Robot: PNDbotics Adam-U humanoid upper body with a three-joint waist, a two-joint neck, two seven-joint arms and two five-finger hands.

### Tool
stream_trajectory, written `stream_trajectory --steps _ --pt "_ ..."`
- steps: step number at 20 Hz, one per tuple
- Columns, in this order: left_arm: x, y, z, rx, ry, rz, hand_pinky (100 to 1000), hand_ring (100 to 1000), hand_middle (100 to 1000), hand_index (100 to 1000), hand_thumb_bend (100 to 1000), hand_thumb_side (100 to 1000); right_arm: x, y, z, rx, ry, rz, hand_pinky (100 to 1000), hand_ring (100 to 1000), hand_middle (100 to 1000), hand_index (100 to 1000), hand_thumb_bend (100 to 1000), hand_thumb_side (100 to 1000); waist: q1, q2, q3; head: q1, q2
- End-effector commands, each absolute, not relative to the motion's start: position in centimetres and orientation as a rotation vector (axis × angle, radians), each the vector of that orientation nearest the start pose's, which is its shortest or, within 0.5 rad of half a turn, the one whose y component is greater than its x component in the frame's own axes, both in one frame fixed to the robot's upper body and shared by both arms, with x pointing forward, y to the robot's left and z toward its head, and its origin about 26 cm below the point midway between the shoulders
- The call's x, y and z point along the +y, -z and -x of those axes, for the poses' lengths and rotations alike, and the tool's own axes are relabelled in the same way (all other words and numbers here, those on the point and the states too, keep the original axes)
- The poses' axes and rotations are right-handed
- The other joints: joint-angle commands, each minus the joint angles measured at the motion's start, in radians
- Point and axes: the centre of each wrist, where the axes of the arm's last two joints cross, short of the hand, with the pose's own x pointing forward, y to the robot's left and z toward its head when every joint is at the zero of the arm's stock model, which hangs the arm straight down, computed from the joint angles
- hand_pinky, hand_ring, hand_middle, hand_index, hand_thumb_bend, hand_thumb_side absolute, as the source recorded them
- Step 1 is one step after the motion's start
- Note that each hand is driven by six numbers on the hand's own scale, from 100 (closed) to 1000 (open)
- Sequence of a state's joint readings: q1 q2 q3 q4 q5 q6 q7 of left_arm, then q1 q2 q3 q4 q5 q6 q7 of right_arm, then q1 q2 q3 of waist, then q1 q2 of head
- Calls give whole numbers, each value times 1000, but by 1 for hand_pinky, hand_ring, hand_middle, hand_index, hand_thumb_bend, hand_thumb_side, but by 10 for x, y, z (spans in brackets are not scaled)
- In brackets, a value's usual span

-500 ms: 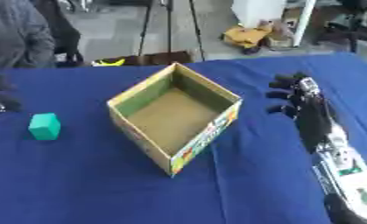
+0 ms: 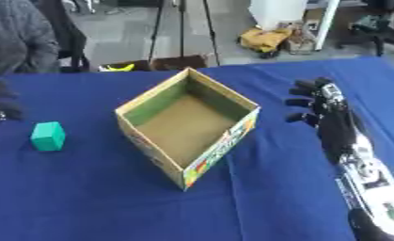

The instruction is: Pick up objects on the table and place them in the box.

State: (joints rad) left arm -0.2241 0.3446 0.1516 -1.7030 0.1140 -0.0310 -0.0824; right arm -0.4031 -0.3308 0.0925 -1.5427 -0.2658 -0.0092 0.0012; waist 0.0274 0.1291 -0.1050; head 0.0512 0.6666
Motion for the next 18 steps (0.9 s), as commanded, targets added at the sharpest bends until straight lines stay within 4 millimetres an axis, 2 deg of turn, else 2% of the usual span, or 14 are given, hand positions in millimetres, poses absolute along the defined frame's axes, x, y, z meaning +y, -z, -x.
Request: stream_trajectory --steps 1,5,8,9,10,12,13,18 --pt "342 -139 -321 -1993 256 -221 580 582 643 805 652 900 -265 -131 -366 -1936 -252 -92 567 749 740 841 100 1000 -2 -14 0 0 -2" --pt "356 -155 -323 -1968 374 -326 591 590 660 820 646 718 -265 -130 -366 -1933 -257 -92 567 749 740 841 100 1000 -4 -17 -2 4 -4" --pt "379 -179 -328 -1836 651 -534 631 628 695 833 549 547 -266 -130 -366 -1930 -262 -89 567 749 739 841 100 1000 -2 -22 -4 13 -1" --pt "389 -187 -331 -1764 759 -617 640 635 700 830 528 519 -266 -129 -366 -1928 -264 -89 567 749 739 841 100 1000 -1 -24 -5 14 -2" --pt "396 -193 -334 -1699 846 -685 648 647 711 833 471 471 -266 -129 -366 -1926 -266 -90 567 749 740 841 100 1000 0 -25 -5 15 -2" --pt "409 -204 -342 -1575 990 -781 649 648 712 834 464 465 -266 -128 -366 -1924 -270 -92 567 749 740 841 100 1000 1 -27 -7 15 -3" --pt "415 -210 -346 -1494 1072 -814 674 675 728 847 402 407 -266 -128 -366 -1921 -274 -94 567 749 740 841 100 1000 2 -29 -10 18 -3" --pt "437 -221 -375 -1189 1339 -849 708 716 742 851 385 368 -264 -127 -366 -1914 -289 -98 567 749 740 842 100 1000 6 -33 -21 27 -6"
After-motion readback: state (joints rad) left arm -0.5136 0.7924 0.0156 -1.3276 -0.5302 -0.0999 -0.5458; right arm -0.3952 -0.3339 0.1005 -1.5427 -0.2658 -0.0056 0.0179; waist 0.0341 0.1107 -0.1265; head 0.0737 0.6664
